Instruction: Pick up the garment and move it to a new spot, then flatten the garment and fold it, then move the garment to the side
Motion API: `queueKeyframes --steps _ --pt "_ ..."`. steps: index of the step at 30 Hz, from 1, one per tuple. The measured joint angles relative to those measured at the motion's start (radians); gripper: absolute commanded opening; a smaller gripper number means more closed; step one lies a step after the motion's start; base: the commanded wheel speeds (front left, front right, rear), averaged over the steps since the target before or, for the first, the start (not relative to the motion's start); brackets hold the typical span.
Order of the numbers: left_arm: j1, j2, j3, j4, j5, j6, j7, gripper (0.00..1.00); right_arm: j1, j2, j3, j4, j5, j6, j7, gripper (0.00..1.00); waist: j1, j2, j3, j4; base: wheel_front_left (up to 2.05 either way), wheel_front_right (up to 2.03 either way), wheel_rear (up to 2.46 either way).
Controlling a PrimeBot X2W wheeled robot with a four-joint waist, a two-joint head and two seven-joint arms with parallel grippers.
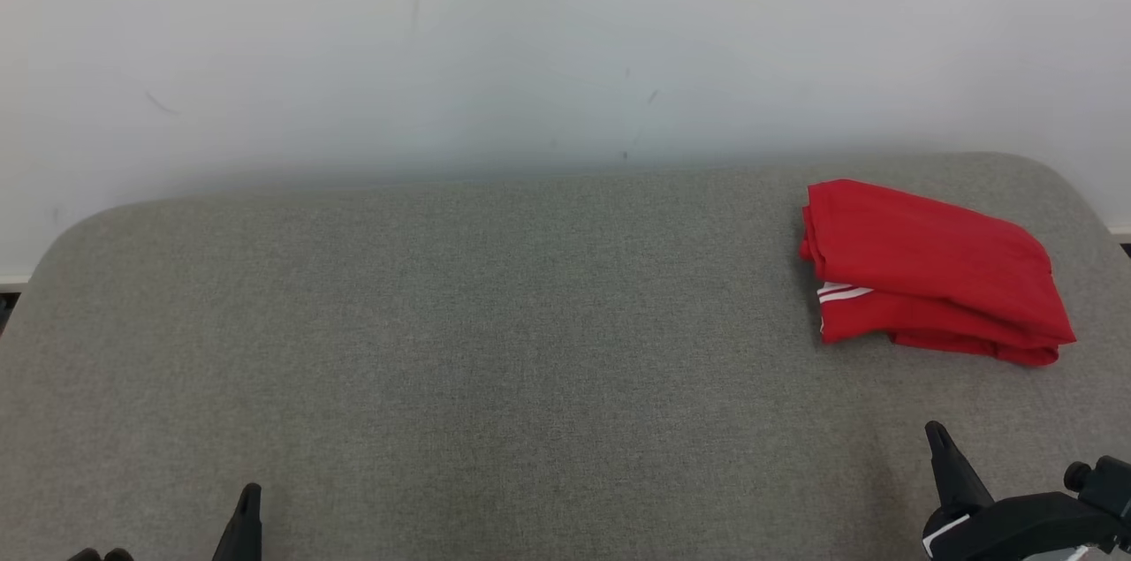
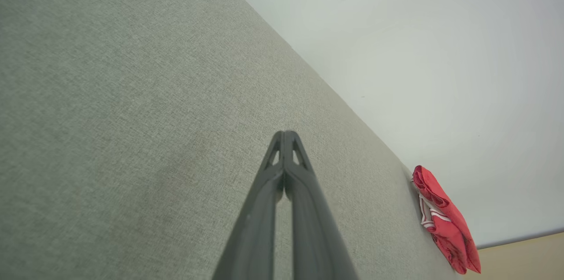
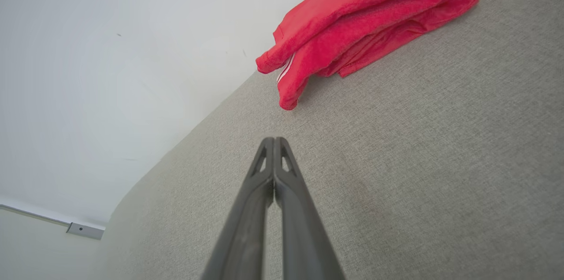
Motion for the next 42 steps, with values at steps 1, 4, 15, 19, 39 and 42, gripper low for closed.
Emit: queueKeyframes --steps 1,4,15,19,39,42 --pt "-0.002 0.0 0.003 0.003 -0.014 -0.002 0.001 0.0 -0.005 0.002 -0.002 0.004 0.011 0.001 0.007 0.0 0.0 0.0 0.001 0.0 0.0 0.0 0.0" --pt "-0.018 -0.002 0.014 0.011 -0.054 -0.011 0.009 0.0 -0.009 0.006 -0.009 0.012 0.049 0.01 0.008 0.0 0.0 0.0 0.003 0.001 0.0 0.0 0.0" --pt "-0.041 -0.011 0.045 0.036 -0.21 -0.037 0.026 0.0 -0.035 0.027 -0.032 0.032 0.183 0.036 0.033 0.0 0.0 0.0 0.012 0.004 0.0 0.0 0.0" --pt "-0.054 -0.019 0.053 0.048 -0.266 -0.046 0.032 0.0 -0.048 0.036 -0.04 0.046 0.231 0.048 0.035 0.0 0.0 0.0 0.016 0.005 0.0 0.0 0.0" --pt "-0.103 -0.036 0.108 0.087 -0.529 -0.099 0.062 0.0 -0.098 0.071 -0.079 0.082 0.458 0.097 0.069 0.0 -0.0002 0.0 0.032 0.011 0.0 0.0 0.0" --pt "-0.108 -0.039 0.115 0.099 -0.575 -0.106 0.064 0.0 -0.108 0.075 -0.086 0.089 0.499 0.105 0.078 0.0 -0.0001 0.0 0.034 0.012 0.0 0.0 0.0"
